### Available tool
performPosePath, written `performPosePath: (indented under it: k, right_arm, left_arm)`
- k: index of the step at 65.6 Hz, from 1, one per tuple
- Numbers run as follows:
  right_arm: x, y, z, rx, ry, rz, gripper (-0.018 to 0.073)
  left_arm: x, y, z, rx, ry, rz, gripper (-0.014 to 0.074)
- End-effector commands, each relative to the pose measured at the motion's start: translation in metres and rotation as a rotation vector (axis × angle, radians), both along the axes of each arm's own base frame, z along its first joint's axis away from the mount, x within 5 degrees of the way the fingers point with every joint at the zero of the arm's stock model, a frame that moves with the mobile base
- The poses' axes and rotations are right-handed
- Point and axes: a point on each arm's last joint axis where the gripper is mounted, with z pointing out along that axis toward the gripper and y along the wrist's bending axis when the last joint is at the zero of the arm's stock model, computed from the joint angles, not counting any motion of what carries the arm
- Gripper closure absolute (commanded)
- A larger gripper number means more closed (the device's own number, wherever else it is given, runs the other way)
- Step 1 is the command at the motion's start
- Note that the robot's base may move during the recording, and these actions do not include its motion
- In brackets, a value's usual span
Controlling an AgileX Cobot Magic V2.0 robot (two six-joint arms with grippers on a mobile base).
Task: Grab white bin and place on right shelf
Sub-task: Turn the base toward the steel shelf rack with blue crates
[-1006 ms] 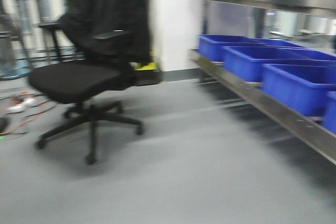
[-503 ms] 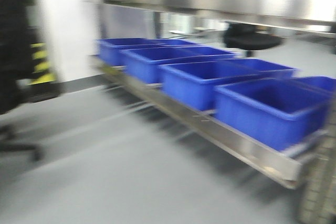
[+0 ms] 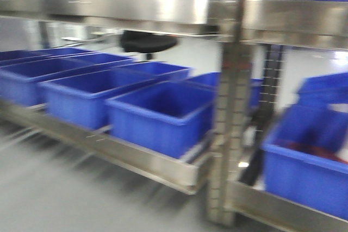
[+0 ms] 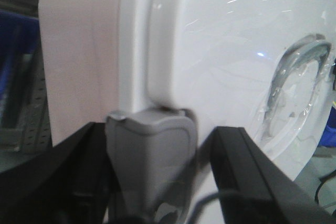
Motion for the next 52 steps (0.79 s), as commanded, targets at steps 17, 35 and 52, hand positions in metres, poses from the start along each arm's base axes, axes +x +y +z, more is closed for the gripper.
performPosePath:
  k: [17, 35, 52]
  right_arm:
    - [-0.018, 0.0138, 0.0251, 0.194, -0.036, 0.151, 0.0167]
    - [-0.018, 0.0138, 0.0251, 0.194, -0.036, 0.151, 0.0167]
    - [-0.018, 0.0138, 0.0251, 0.194, -0.036, 0.151, 0.0167]
  left_arm:
    - [-0.027, -0.0159, 0.0257, -0.167, -0.036, -0.225, 0.0367]
    - [-0.027, -0.0159, 0.0257, -0.167, -0.036, -0.225, 0.0367]
    - [-0.027, -0.0159, 0.0257, -0.167, -0.036, -0.225, 0.0367]
